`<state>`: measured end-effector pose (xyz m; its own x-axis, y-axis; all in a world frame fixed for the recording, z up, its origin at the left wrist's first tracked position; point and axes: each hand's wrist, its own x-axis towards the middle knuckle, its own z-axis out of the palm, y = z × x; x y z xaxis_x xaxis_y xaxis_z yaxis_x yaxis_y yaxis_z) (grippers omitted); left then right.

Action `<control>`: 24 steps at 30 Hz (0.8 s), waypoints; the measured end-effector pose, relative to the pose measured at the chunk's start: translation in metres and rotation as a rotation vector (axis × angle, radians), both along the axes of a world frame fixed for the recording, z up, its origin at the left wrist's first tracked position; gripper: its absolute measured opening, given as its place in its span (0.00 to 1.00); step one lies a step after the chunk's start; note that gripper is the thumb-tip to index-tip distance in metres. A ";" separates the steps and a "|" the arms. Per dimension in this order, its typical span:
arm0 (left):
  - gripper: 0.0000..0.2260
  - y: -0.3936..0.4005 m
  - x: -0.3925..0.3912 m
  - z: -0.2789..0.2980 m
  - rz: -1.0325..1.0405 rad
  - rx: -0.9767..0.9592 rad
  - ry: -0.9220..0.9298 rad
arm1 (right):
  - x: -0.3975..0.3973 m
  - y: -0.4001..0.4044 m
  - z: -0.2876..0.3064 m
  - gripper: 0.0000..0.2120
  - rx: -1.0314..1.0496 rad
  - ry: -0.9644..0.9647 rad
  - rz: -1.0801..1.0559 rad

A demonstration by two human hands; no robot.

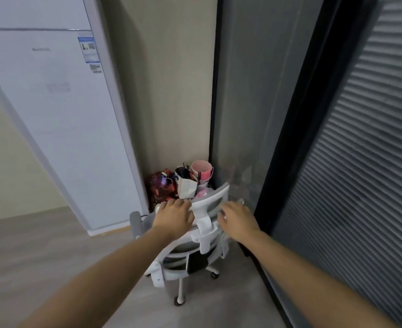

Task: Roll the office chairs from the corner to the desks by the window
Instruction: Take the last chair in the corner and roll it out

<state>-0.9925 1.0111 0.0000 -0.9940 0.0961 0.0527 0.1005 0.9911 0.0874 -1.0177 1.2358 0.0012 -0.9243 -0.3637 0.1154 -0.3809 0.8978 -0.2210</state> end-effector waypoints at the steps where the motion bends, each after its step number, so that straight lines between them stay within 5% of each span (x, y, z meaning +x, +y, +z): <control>1: 0.19 -0.002 -0.014 -0.003 0.012 0.003 -0.002 | -0.015 -0.002 -0.005 0.14 0.015 0.003 0.022; 9: 0.17 -0.018 -0.079 -0.023 0.026 -0.032 -0.151 | -0.114 -0.026 -0.032 0.25 0.091 0.070 0.108; 13: 0.24 -0.015 -0.084 -0.035 0.146 0.097 -0.181 | -0.152 -0.029 -0.051 0.27 0.144 0.091 0.227; 21: 0.28 -0.004 -0.084 -0.047 0.311 0.056 -0.096 | -0.197 -0.015 -0.067 0.21 -0.058 0.255 0.559; 24: 0.22 0.007 -0.077 -0.045 0.391 0.013 -0.088 | -0.198 -0.014 -0.072 0.20 -0.097 0.275 0.600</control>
